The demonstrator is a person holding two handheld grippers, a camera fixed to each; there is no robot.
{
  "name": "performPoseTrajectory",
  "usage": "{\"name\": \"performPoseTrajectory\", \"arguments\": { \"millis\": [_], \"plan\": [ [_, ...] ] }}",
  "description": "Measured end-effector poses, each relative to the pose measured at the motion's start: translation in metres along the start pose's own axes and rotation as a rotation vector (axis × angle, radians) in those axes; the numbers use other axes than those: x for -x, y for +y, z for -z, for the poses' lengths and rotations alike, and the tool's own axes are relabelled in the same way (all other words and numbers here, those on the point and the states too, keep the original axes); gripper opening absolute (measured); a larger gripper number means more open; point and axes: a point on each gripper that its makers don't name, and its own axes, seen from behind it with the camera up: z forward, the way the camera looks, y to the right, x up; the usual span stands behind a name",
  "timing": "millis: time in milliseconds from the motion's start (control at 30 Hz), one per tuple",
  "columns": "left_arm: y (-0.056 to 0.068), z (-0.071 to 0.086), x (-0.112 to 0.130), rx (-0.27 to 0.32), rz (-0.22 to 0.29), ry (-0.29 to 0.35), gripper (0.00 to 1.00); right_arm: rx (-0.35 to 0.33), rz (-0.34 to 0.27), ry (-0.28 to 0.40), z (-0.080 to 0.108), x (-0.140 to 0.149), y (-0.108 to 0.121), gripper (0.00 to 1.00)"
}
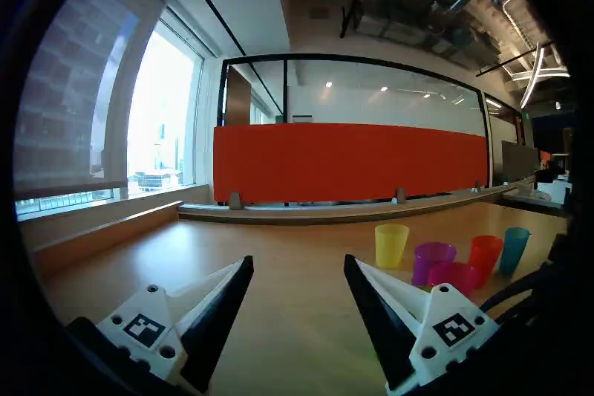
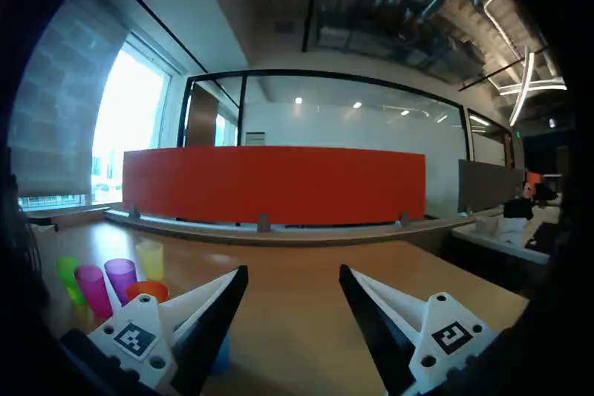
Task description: Pour water
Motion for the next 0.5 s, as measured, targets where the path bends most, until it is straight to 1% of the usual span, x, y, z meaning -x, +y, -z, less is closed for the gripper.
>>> {"name": "performPoseTrajectory", "arguments": {
  "millis": [167,367,500],
  "plan": [
    [-0.001,0.0,0.0,0.0,0.0,0.0,0.9,0.004,-0.009,-0.003,-0.007,0.006,0.003,0.95],
    [0.0,-0.001,0.0,0.0,0.0,0.0,0.9,0.008,-0.007,-0.011,-0.009,0.018,0.003,0.95],
    [-0.001,-0.001,0.0,0.0,0.0,0.0,0.9,0.007,-0.017,-0.02,-0.011,0.024,0.004,0.96]
  ]
}}
